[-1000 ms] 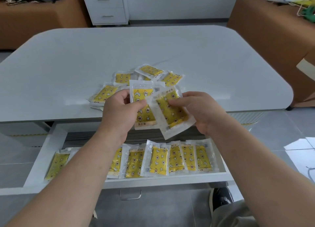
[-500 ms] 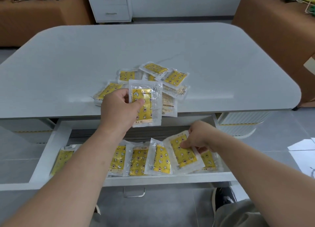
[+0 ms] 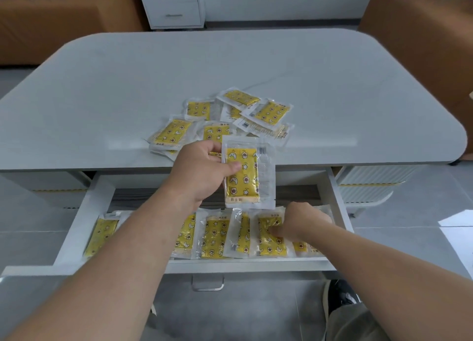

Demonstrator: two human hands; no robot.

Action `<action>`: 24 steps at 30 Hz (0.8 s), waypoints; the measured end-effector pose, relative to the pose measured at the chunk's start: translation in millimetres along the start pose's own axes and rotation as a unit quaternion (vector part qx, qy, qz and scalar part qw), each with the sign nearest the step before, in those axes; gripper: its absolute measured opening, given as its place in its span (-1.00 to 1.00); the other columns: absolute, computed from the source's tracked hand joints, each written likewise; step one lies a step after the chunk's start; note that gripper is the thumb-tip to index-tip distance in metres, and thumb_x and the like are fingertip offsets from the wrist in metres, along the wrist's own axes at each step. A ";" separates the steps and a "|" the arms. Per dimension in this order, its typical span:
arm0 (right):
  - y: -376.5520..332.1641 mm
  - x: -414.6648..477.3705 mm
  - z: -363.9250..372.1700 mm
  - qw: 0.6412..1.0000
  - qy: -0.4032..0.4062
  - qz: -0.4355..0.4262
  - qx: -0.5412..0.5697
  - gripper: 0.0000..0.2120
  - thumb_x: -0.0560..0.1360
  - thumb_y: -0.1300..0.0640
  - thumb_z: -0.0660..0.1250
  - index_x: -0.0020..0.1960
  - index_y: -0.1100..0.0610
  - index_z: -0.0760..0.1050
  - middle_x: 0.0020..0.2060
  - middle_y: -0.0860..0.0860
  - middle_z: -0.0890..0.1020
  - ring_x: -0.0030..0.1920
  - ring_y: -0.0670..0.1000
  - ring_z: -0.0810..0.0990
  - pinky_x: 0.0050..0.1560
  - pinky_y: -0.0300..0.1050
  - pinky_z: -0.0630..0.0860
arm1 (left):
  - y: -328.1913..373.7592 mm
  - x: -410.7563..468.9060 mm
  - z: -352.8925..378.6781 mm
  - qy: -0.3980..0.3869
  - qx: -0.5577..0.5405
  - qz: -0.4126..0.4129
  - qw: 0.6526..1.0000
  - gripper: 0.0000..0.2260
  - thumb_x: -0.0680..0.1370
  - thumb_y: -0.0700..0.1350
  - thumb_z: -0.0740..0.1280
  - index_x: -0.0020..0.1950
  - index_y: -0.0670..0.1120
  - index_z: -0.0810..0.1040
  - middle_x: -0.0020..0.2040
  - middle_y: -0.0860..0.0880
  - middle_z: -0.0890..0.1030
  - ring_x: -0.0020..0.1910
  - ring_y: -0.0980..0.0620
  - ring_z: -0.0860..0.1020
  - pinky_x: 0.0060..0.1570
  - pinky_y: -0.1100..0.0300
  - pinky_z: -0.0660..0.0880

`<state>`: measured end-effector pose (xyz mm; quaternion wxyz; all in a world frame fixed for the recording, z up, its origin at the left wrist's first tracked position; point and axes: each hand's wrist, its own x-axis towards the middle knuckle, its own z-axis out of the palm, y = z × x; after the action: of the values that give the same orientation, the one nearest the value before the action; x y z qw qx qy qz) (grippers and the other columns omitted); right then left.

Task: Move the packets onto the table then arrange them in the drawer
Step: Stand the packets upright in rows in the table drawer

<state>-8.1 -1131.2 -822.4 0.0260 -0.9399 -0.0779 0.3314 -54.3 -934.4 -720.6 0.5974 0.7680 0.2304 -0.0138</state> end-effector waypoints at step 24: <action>66.7 -10.3 -83.3 0.998 0.069 -0.005 0.014 -0.67 0.59 -0.04 0.28 -0.23 0.17 0.42 -0.37 0.05 0.59 -0.32 0.05 0.62 -0.16 -0.11 0.59 | -82.2 30.3 135.9 -0.145 0.326 -0.016 0.934 -0.57 0.31 0.06 0.61 0.04 -0.06 0.53 0.00 -0.02 0.65 -0.03 -0.04 0.65 0.01 0.02 0.61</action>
<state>44.9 -1198.4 -757.9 0.0461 -0.9595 -0.0764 0.2670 -23.2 -1035.0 -843.3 0.3406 0.9064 0.1365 -0.2094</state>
